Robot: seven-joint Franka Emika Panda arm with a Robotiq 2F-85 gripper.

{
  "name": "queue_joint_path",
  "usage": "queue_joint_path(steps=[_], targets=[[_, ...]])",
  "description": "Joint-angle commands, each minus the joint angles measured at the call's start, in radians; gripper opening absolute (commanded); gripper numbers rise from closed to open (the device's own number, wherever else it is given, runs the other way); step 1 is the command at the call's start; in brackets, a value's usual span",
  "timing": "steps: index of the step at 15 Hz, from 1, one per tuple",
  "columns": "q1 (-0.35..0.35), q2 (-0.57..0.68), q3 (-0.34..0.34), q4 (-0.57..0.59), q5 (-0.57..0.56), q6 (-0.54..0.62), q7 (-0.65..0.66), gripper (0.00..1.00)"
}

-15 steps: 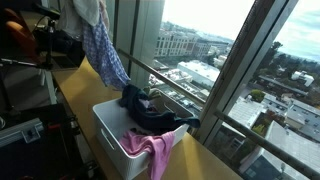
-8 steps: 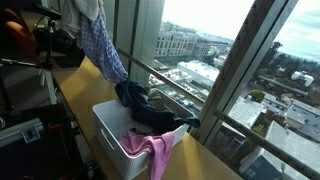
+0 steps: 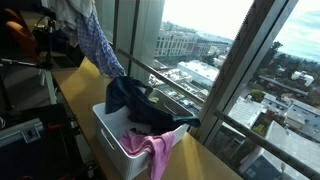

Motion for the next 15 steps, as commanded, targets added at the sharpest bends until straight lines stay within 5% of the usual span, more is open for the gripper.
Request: queue_joint_path(steps=[1, 3, 4, 7, 15], targets=[[0.081, 0.12, -0.007, 0.213, -0.04, -0.071, -0.002, 0.0], [0.081, 0.151, -0.009, 0.247, -0.031, -0.082, -0.008, 0.0], [0.095, 0.142, -0.099, 0.223, 0.043, -0.061, -0.028, 0.0], [0.046, 0.197, -0.165, 0.269, 0.093, -0.079, -0.054, 0.0], [-0.272, 0.273, -0.125, 0.155, 0.19, -0.029, -0.112, 0.0]])
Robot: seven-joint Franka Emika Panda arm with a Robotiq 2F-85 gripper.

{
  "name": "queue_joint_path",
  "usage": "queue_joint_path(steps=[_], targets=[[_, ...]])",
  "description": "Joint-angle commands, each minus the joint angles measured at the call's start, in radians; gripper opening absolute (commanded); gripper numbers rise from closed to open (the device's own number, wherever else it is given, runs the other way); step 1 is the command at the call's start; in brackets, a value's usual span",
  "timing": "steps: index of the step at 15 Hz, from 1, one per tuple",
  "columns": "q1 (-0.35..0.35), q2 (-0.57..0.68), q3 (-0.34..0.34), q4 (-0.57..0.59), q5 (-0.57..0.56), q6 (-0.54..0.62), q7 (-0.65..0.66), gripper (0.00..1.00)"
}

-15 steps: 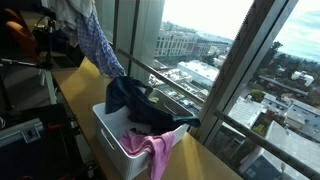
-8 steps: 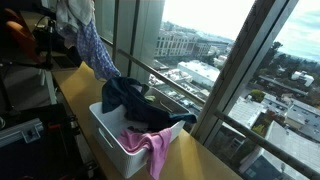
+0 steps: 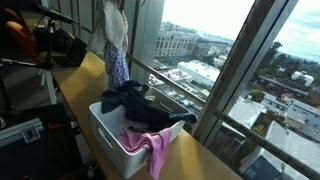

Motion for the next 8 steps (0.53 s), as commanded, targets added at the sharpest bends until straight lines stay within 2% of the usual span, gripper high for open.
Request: queue_joint_path(steps=[1, 4, 8], targets=[[-0.09, 0.046, 0.022, -0.041, 0.075, 0.026, -0.017, 0.0], [-0.113, 0.074, 0.025, -0.146, 0.098, 0.068, -0.011, 0.0], [-0.124, 0.059, 0.022, -0.371, 0.095, 0.207, -0.019, 0.0]])
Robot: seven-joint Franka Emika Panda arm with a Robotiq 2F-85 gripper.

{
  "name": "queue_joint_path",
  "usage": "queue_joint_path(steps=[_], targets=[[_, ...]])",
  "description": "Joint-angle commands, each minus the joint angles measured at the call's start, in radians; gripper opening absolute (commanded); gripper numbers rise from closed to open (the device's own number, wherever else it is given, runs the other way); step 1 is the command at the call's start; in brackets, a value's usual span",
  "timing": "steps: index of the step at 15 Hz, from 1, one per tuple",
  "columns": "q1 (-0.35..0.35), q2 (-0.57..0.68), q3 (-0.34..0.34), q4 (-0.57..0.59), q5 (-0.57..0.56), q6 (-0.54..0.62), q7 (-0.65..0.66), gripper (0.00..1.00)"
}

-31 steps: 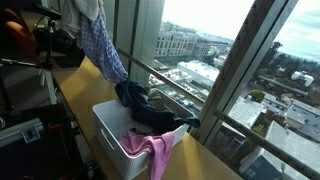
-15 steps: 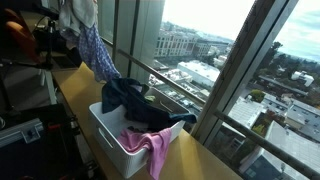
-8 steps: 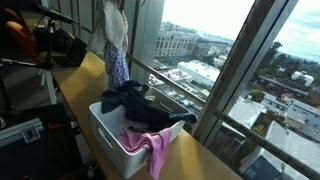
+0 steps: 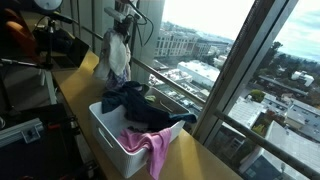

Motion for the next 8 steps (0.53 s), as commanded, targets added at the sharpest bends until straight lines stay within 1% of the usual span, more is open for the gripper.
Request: queue_joint_path(steps=[1, 5, 8], targets=[[-0.026, -0.063, 0.012, -0.238, 0.021, 0.131, -0.003, 0.0], [-0.063, -0.083, 0.007, -0.458, 0.021, 0.271, -0.017, 0.0], [-0.084, -0.113, 0.015, -0.616, 0.019, 0.37, -0.024, 0.0]])
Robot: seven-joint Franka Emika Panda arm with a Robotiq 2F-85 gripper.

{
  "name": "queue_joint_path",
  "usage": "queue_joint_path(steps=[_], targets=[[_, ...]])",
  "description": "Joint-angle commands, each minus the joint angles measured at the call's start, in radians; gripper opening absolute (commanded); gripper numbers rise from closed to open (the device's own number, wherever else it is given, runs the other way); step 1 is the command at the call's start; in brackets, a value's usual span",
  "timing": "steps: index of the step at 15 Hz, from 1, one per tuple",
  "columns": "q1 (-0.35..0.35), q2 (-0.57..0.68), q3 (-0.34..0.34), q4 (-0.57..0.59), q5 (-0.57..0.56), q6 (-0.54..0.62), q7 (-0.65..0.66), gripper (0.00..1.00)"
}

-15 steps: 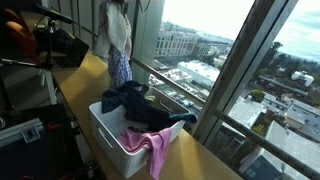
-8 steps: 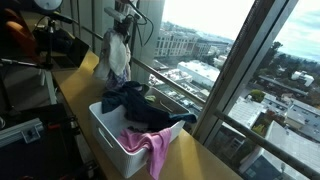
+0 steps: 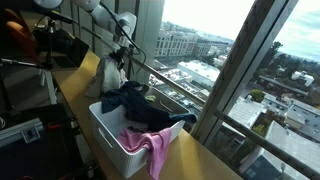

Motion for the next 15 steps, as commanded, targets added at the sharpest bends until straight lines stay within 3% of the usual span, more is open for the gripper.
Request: queue_joint_path(steps=[1, 2, 4, 8, 12, 15], targets=[[-0.034, -0.111, 0.018, -0.249, 0.015, 0.122, -0.021, 0.25], [-0.038, -0.128, 0.019, -0.298, 0.014, 0.151, -0.025, 0.26], [-0.027, -0.182, -0.011, -0.379, 0.042, 0.188, -0.051, 0.4], [-0.072, -0.319, -0.031, -0.515, 0.055, 0.221, -0.09, 0.69], [-0.129, -0.408, -0.089, -0.564, 0.021, 0.238, -0.141, 0.99], [-0.174, -0.421, -0.148, -0.576, -0.016, 0.266, -0.177, 1.0]])
